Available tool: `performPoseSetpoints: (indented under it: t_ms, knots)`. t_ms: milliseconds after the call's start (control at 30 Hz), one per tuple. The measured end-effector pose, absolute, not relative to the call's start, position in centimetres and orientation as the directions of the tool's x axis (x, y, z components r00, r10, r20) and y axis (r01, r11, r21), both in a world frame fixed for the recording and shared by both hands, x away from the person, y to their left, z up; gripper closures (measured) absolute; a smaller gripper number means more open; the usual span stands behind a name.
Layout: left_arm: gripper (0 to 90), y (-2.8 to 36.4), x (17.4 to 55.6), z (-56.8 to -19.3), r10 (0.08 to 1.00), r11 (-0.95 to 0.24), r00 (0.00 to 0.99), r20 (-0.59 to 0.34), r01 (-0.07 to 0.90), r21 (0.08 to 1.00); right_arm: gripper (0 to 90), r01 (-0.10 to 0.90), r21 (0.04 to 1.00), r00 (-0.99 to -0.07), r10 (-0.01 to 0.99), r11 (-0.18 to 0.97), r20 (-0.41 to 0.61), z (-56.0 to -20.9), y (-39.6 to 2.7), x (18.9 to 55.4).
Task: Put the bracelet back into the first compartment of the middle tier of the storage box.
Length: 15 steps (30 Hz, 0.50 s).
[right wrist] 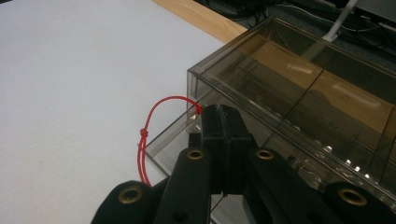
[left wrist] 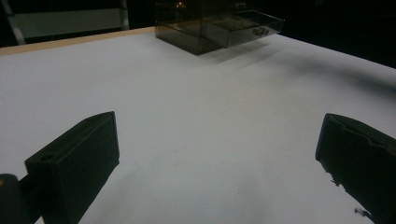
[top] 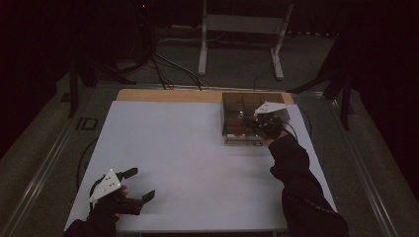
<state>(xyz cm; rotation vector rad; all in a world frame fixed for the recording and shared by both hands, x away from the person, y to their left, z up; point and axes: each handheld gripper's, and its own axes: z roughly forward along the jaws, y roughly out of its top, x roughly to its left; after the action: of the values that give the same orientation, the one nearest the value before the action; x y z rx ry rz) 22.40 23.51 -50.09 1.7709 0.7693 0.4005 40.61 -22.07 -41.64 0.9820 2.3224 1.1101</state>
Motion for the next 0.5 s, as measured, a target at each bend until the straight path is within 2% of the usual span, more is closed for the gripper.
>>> performPoseSetpoints:
  t_ms: [500]
  knots:
    - [1.1,23.5,22.4,-50.1,0.674,-0.177,0.731,-0.107,0.301,0.937,90.0,0.437,0.786,-0.679,0.733,0.438,-0.031,-43.0,-21.5,41.6]
